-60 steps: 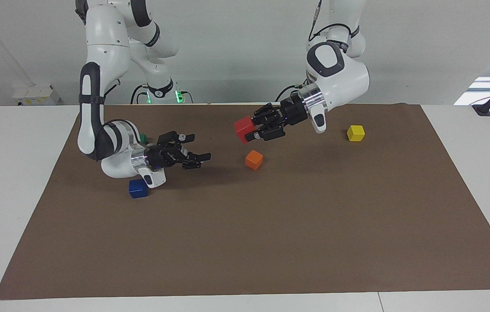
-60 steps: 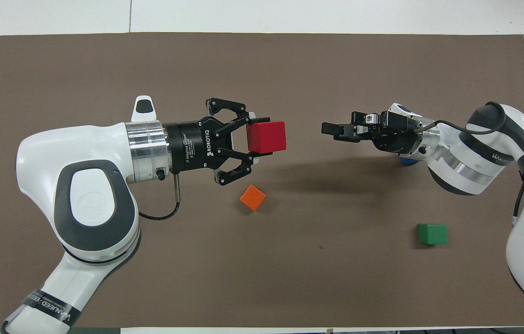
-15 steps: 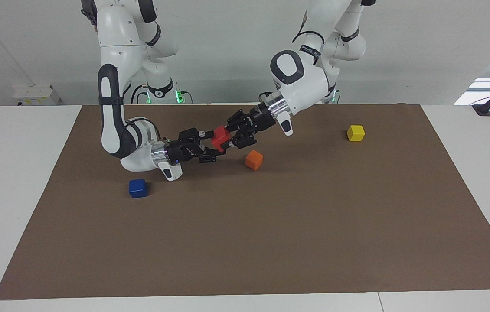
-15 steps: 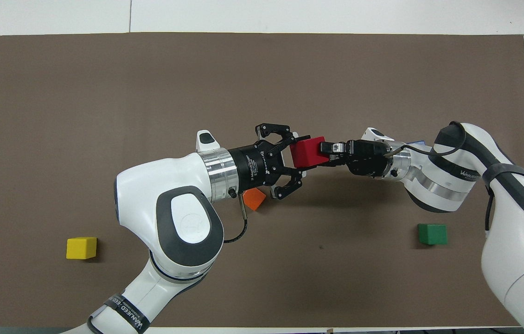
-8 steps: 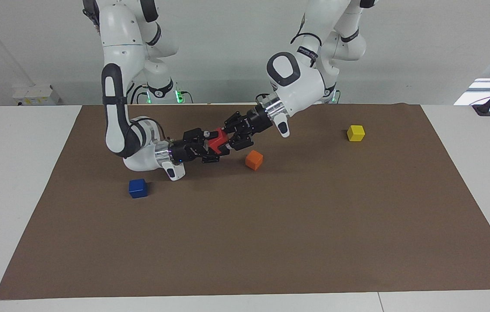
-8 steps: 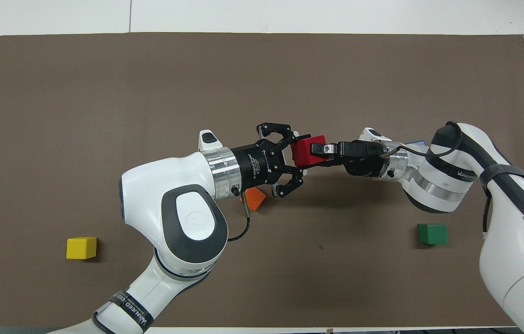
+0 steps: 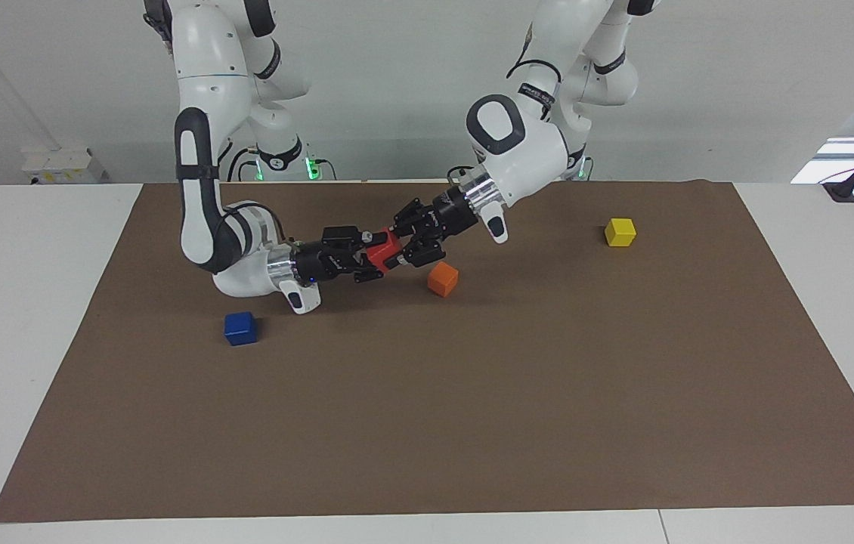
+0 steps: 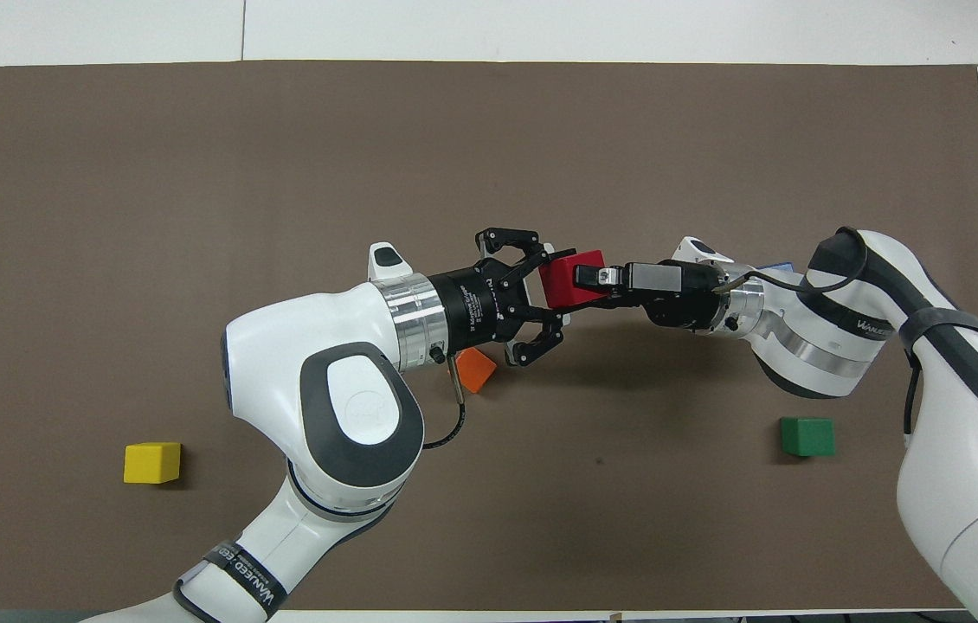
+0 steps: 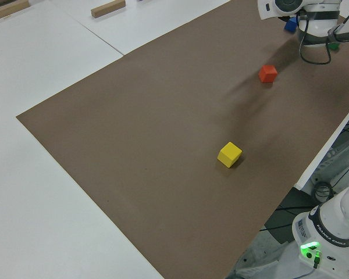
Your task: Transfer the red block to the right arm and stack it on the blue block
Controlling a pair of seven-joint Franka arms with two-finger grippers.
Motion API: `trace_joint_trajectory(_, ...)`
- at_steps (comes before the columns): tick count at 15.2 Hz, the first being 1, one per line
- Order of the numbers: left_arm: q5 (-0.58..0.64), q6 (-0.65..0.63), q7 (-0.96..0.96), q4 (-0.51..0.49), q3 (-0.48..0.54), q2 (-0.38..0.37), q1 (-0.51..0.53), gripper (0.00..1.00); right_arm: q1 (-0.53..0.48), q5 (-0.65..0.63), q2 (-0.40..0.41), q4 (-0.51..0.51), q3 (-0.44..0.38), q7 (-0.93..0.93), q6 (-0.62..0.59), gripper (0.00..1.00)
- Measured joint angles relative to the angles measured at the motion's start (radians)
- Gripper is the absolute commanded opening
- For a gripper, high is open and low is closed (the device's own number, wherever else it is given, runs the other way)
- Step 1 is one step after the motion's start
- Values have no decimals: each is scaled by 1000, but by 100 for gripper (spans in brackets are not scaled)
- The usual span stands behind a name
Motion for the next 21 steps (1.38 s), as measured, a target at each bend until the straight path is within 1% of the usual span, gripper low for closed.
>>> trace_joint_trajectory(4, 0, 0, 0, 0, 1, 0, 0, 0, 2, 6, 0, -2, 0, 0, 2, 0)
trace_joint_trajectory(5, 0, 0, 0, 0, 1, 0, 0, 41, 3, 7, 0, -2, 0, 0, 2, 0)
trace_joint_trajectory(6, 0, 0, 0, 0, 1, 0, 0, 99, 3, 8, 0, -2, 0, 0, 2, 0)
trace_joint_trajectory(10, 0, 0, 0, 0, 1, 0, 0, 100, 4, 8, 0, -3, 0, 0, 7, 0)
trace_joint_trajectory(13, 0, -1, 0, 11, -7, 0, -3, 100, 24, 8, 0, -6, 1, 0, 45, 0)
trace_joint_trajectory(17, 0, -3, 0, 14, -4, 0, -3, 100, 28, 8, 0, -7, 1, 0, 48, 0)
trace_joint_trajectory(21, 0, -43, 2, 14, 4, -1, 19, 100, 28, 8, 0, -8, 0, 0, 51, 0)
